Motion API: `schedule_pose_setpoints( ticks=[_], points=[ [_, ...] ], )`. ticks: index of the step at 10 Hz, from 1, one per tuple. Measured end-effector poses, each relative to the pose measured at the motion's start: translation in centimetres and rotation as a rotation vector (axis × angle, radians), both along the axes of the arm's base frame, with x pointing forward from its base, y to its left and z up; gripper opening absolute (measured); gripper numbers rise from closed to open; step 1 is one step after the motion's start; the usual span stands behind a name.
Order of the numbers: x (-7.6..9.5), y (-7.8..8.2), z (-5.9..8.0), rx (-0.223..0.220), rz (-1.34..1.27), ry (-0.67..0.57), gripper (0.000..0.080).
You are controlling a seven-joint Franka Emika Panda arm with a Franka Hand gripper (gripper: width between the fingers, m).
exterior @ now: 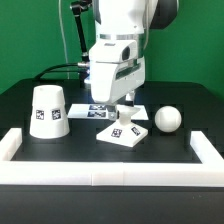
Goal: Assemble lamp
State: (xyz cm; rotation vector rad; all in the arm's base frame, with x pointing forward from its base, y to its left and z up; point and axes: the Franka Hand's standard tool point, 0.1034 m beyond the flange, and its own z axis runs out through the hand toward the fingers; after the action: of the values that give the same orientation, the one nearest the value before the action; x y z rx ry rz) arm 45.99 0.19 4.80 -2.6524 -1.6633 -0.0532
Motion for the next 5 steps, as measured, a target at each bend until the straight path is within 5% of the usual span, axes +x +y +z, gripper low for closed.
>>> schedule_pose_setpoints(
  ticks=[3,4,5],
  points=[
    [-0.01,-0.16,0.06,0.000,-0.009,0.004,0.0659],
    [0.00,-0.16,0.05,0.000,-0.009,0.003,0.0534],
    [-0.01,-0.16,0.05,0.000,-0.009,0.003,0.0534]
  ],
)
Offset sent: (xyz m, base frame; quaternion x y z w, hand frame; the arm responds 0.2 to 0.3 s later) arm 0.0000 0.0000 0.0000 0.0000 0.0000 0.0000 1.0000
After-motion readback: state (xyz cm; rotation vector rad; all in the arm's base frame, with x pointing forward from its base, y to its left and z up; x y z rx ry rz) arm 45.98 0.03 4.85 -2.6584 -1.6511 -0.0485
